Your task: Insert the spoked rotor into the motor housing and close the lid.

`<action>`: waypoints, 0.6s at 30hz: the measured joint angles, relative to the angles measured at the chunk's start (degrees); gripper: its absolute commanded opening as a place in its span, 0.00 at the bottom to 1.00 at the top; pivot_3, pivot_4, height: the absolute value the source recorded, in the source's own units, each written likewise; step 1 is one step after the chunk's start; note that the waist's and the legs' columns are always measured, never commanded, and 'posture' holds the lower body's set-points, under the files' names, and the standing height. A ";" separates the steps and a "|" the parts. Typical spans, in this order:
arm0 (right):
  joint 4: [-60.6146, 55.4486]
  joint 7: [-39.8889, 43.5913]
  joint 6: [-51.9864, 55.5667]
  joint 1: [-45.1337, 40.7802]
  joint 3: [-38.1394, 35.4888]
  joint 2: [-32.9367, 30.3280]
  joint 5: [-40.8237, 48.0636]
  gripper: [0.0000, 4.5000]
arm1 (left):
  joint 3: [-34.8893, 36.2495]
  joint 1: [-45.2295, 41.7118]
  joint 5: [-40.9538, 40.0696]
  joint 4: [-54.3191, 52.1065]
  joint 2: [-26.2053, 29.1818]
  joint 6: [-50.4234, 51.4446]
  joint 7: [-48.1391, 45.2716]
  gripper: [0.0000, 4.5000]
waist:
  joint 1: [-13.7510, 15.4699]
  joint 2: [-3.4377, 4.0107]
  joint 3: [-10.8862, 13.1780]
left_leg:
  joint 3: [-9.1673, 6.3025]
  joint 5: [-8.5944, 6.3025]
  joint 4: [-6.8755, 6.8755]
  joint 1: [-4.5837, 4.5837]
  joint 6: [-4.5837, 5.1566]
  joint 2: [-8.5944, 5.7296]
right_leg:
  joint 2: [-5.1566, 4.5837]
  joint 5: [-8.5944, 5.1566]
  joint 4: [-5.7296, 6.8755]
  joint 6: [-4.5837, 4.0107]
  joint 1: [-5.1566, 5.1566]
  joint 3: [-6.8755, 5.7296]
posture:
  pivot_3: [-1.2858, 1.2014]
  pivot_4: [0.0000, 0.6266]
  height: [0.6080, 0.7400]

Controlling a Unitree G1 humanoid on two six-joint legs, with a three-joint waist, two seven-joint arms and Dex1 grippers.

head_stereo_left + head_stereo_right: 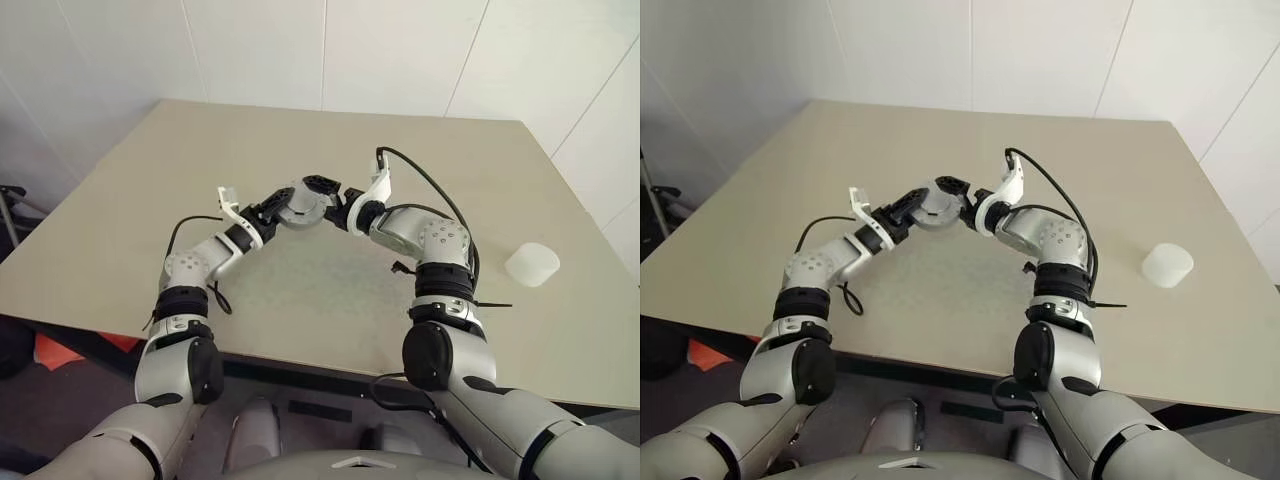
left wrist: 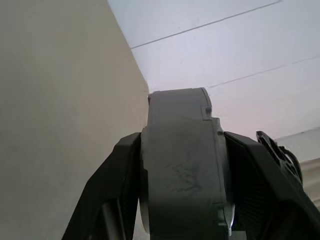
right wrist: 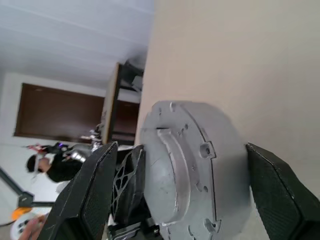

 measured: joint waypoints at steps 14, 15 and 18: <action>3.94 -0.38 -6.71 0.00 0.55 -2.83 -3.20 0.99 | 6.69 1.78 4.89 10.27 5.01 -17.53 6.57 0.52 | -0.11 -0.07 -0.02 | -0.03 -0.02 0.01 0.09 0.03 0.02 | 0.02 0.00 0.01 0.00 0.06 0.00 | 0.52 0.00 1.00; 4.04 -0.24 -6.70 0.00 0.56 -2.88 -3.20 0.99 | 6.91 1.74 4.89 10.83 5.25 -18.29 6.63 0.52 | -0.29 -0.08 -0.02 | -0.01 -0.01 0.01 0.18 0.01 0.02 | 0.03 0.00 0.04 0.00 0.08 0.00 | 0.52 0.00 1.00; 4.12 0.38 -6.10 0.00 0.79 -2.95 -3.20 0.99 | 7.64 1.69 4.91 12.46 6.19 -20.35 6.68 0.52 | -1.06 -0.08 -0.02 | -0.01 0.00 -0.03 0.51 0.00 0.04 | 0.06 0.00 0.06 -0.02 0.33 0.02 | 0.52 0.00 1.00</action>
